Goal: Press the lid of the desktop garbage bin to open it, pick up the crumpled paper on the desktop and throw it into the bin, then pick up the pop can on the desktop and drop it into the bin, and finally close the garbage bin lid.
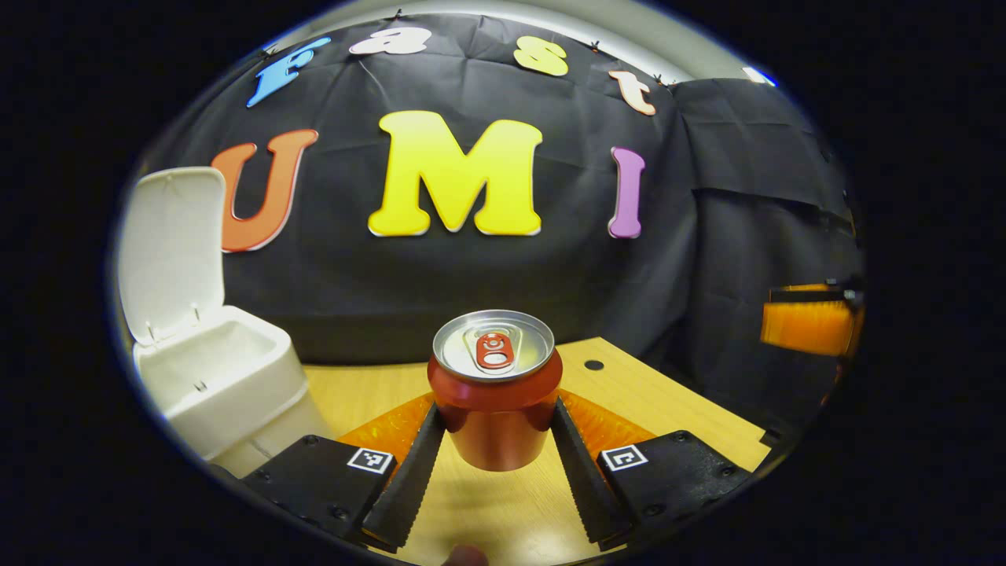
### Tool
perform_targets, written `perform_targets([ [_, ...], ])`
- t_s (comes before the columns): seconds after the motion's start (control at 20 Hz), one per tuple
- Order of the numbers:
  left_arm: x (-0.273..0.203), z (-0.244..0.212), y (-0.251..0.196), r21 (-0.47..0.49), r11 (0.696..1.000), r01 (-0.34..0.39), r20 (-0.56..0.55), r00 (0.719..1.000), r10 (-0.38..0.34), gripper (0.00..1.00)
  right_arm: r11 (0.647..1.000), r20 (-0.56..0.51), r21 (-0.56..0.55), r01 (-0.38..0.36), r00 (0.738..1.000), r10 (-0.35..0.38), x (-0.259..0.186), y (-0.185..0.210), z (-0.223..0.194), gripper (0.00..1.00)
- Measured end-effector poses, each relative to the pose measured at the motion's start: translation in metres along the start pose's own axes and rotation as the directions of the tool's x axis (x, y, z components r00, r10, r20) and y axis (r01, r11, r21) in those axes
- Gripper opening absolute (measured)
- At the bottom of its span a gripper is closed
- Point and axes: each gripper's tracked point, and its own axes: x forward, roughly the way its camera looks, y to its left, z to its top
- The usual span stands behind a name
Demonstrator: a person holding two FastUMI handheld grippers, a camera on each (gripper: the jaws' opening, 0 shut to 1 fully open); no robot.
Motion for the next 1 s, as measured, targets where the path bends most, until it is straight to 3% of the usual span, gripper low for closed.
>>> perform_targets([
  [0.25, -0.033, 0.081, 0.065, 0.006, 0.987, -0.161, 0.103, 0.982, 0.159, 0.81, 0.998, 0.034, 0.053, -0.032, 0.999, 0.030, 0.006, 0.007, 0.012, 0.90],
  [0.45, -0.058, 0.094, 0.127, 0.029, 0.954, -0.300, 0.130, 0.947, 0.294, 0.80, 0.996, 0.042, 0.063, -0.062, 0.997, 0.060, 0.017, 0.018, 0.018, 0.90],
  [0.75, -0.075, 0.065, 0.205, -0.017, 0.886, -0.463, 0.031, 0.886, 0.463, 0.80, 0.990, 0.034, 0.062, -0.126, 0.992, 0.124, 0.033, 0.050, 0.022, 0.90],
  [1.0, -0.069, 0.021, 0.238, -0.091, 0.848, -0.522, -0.119, 0.851, 0.512, 0.81, 0.985, 0.025, 0.044, -0.166, 0.986, 0.165, 0.040, 0.075, 0.024, 0.90],
])
